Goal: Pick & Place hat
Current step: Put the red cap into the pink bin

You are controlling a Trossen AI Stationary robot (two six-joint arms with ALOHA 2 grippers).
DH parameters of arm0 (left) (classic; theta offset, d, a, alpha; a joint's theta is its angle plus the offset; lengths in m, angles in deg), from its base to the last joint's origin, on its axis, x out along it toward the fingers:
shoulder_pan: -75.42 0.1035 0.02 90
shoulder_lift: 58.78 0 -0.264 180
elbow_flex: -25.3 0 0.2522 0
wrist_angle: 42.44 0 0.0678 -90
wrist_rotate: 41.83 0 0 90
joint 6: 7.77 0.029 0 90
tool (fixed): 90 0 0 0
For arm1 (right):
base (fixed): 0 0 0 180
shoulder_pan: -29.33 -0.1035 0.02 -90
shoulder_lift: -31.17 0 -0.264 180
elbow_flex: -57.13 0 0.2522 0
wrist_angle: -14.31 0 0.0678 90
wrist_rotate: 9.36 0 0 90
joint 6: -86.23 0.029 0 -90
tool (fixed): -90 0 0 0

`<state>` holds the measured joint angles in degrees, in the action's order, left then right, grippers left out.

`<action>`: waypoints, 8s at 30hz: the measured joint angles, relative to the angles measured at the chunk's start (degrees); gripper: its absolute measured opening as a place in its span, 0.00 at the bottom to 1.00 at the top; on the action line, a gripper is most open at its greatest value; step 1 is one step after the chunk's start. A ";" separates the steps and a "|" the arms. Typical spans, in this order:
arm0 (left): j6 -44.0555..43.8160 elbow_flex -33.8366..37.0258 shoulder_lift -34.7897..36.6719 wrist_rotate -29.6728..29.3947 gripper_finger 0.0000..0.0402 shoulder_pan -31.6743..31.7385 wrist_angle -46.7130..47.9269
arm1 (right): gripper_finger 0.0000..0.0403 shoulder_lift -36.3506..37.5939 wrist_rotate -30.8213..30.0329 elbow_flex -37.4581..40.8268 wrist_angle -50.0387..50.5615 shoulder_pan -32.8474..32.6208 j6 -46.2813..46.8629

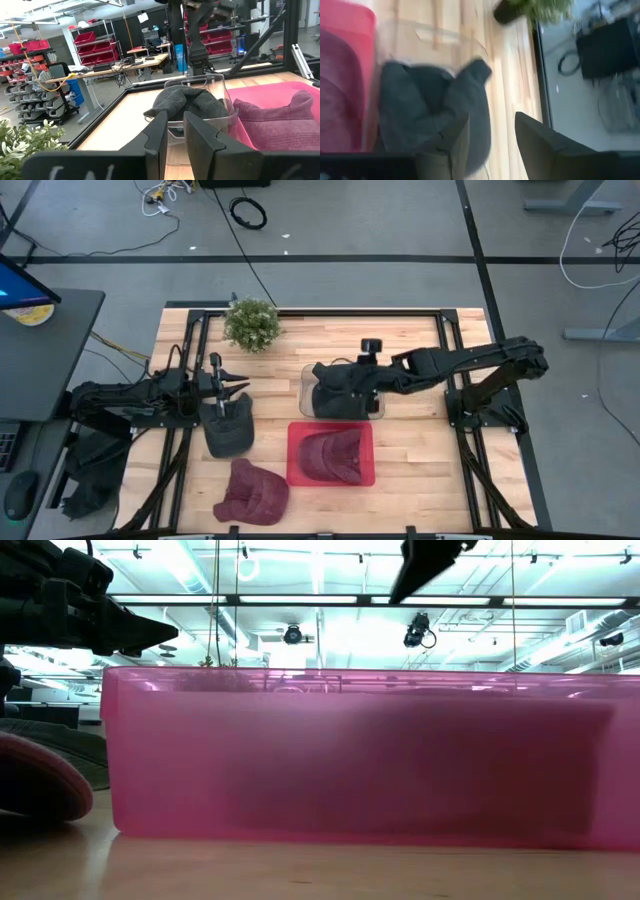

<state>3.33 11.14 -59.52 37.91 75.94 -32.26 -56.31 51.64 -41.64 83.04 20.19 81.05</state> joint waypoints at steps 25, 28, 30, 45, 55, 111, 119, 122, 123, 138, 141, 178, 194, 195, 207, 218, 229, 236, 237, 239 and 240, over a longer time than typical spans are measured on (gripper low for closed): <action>0.01 0.00 0.00 0.02 0.17 0.00 0.25 | 0.40 58.40 -1.61 50.65 -64.87 9.73 8.08; -0.01 0.00 0.00 0.02 0.17 -0.01 0.27 | 0.40 61.16 -1.35 51.29 -64.55 9.69 4.52; 0.01 0.00 0.00 0.02 0.17 -0.01 0.27 | 0.40 62.88 -0.51 51.67 -63.38 9.73 3.56; 0.01 0.00 0.00 0.02 0.17 0.01 0.31 | 0.40 77.42 15.00 57.94 -62.30 9.68 0.83; 0.00 0.00 0.00 0.02 0.17 0.01 0.36 | 0.40 87.45 15.03 66.59 -66.22 9.70 -0.92; -4.43 0.00 0.02 0.00 0.17 0.00 -3.54 | 0.40 87.04 -4.00 83.82 -62.99 9.86 -10.34; -7.19 0.00 0.01 0.26 0.17 0.00 -22.02 | 0.40 87.04 -4.00 83.82 -62.99 9.86 -10.34; -4.00 0.00 0.00 0.24 0.17 0.01 -30.81 | 0.40 87.01 -4.00 83.82 -63.02 9.86 -10.34; -2.97 0.00 0.00 0.27 0.17 0.01 -33.83 | 0.40 87.01 -4.00 83.82 -63.01 9.86 -10.34; -31.22 -4.74 0.02 26.01 0.17 -0.01 -48.01 | 0.40 87.01 -4.00 83.82 -63.06 9.86 -10.34; -33.86 -4.76 -1.04 26.87 0.17 -0.61 -49.60 | 0.40 87.01 -4.00 83.82 -63.04 9.86 -10.34; 8.65 -62.07 -72.13 -6.26 0.17 -53.54 11.01 | 0.40 87.01 -3.98 83.82 -63.04 9.86 -10.36; -33.21 -87.66 -95.80 -22.82 0.17 -54.23 40.41 | 0.40 87.04 -4.00 83.82 -63.02 9.86 -10.37; -36.29 -88.99 -97.19 -22.39 0.17 -53.92 42.66 | 0.40 87.04 -3.99 83.82 -63.02 9.86 -10.37; -80.39 -94.64 -108.22 -3.05 0.17 -49.21 65.51 | 0.40 87.04 -4.00 83.82 -63.02 9.86 -10.35; -93.02 -94.62 -109.66 2.30 0.17 -48.84 70.89 | 0.40 87.04 -3.98 83.82 -63.03 9.86 -10.36; -94.49 -94.60 -109.66 7.68 0.24 -48.94 70.95 | 0.40 87.04 -3.98 83.82 -63.04 9.86 -10.37; -96.32 -93.51 -109.92 5.72 0.49 -49.57 70.37 | 0.40 87.04 -3.98 83.82 -63.04 9.86 -10.37; -97.48 -92.69 -109.92 5.56 0.52 -49.64 69.93 | 0.40 87.04 -3.98 83.82 -63.03 9.86 -10.35; -98.86 -90.16 -109.92 6.25 0.56 -49.67 67.64 | 0.40 87.04 -3.98 83.82 -63.02 9.86 -10.37; -99.32 -88.76 -109.97 6.68 0.57 -49.64 66.21 | 0.40 87.04 -3.98 83.82 -63.04 9.86 -10.37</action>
<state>-95.99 -77.62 -169.49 44.59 26.30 33.95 30.72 47.67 42.18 20.00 30.04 70.68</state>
